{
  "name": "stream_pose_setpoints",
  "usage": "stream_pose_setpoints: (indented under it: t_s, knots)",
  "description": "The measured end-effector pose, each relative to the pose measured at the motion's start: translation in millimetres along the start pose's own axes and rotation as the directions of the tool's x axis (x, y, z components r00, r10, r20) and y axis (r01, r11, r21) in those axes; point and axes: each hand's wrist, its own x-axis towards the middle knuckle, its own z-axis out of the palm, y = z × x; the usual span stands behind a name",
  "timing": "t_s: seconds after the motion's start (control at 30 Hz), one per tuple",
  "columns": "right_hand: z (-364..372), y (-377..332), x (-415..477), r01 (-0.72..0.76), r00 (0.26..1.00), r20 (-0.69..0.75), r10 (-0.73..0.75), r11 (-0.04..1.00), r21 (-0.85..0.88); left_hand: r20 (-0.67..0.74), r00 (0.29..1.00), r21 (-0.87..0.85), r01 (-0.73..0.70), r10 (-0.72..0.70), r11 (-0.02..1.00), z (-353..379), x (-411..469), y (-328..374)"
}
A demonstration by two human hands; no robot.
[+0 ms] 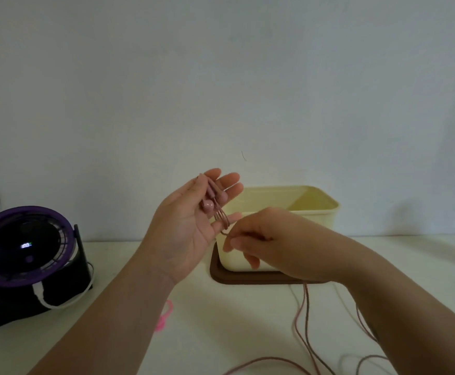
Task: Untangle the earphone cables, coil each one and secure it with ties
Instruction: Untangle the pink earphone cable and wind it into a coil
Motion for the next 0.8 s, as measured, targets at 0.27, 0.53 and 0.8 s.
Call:
stream_pose_setpoints:
  t_s: [0.27, 0.53, 0.8]
  knots:
    - [-32, -7, -12, 0.074, 0.974, -0.226, -0.029, 0.978, 0.193, 0.122, 0.984, 0.418, 0.066, -0.129, 0.906, -3, -6, -10]
    - [-23, 11, 1, 0.081, 0.893, -0.445, 0.072, 0.946, 0.314, 0.248, 0.944, 0.356, 0.12, -0.217, 0.927, 9, -13, -6]
    - [4, 26, 11, 0.005, 0.983, -0.181, 0.045, 0.964, 0.267, 0.152, 0.986, -0.06, 0.075, -0.065, 0.995, 16, -10, 12]
